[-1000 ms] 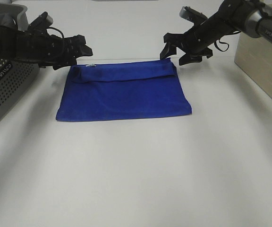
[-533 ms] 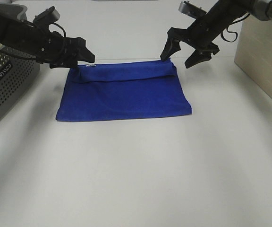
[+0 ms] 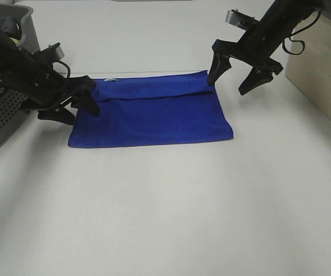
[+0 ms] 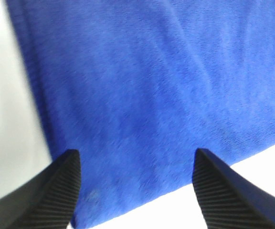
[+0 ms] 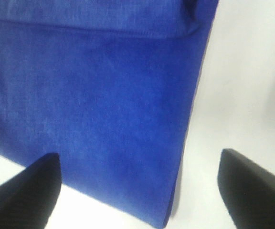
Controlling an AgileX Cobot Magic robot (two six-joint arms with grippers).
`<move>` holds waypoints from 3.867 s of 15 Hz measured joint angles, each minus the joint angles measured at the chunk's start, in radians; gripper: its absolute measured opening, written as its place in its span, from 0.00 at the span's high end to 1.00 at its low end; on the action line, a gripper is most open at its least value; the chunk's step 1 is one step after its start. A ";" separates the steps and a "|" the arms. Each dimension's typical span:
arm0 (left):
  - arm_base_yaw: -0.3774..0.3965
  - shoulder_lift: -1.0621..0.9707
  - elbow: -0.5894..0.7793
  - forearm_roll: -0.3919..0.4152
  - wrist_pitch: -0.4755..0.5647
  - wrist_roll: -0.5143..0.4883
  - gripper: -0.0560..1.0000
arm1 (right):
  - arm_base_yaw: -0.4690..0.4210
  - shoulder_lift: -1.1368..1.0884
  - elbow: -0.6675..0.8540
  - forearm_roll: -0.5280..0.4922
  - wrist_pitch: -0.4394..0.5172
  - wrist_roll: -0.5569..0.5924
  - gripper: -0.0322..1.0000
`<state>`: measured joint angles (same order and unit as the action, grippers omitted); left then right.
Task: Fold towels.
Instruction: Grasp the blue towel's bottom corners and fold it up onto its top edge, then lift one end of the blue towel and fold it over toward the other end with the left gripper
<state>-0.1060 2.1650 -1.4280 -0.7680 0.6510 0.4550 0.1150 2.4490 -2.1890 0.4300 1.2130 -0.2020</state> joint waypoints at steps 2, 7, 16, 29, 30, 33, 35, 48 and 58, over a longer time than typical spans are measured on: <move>0.000 -0.086 0.152 0.000 -0.152 -0.021 0.34 | -0.028 -0.055 0.152 0.068 0.002 -0.053 0.16; 0.000 -0.082 0.219 -0.039 -0.210 -0.032 0.34 | -0.045 -0.085 0.388 0.163 -0.111 -0.184 0.16; -0.043 0.048 0.077 -0.090 -0.168 -0.011 0.37 | 0.005 -0.032 0.409 0.291 -0.228 -0.202 0.30; -0.049 -0.095 0.306 -0.035 -0.040 -0.011 0.93 | 0.005 -0.305 0.842 0.131 -0.309 -0.061 0.97; -0.051 -0.116 0.346 -0.035 -0.027 -0.011 0.93 | 0.005 -0.337 0.898 0.141 -0.309 -0.065 0.97; -0.051 -0.194 0.379 -0.037 -0.015 -0.011 0.93 | 0.005 -0.399 0.959 0.159 -0.318 -0.080 0.97; -0.051 -0.240 0.351 -0.047 -0.041 -0.066 0.93 | 0.005 -0.408 0.895 0.155 -0.330 -0.081 0.97; -0.047 0.048 -0.083 0.103 -0.183 -0.254 0.93 | 0.005 -0.035 0.290 0.120 -0.281 -0.027 0.95; -0.047 0.031 -0.090 0.221 -0.195 -0.255 0.17 | 0.005 -0.078 0.290 0.076 -0.197 -0.027 0.15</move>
<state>-0.1530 2.1960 -1.5180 -0.5470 0.4560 0.2000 0.1200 2.3710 -1.8990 0.5060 1.0160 -0.2290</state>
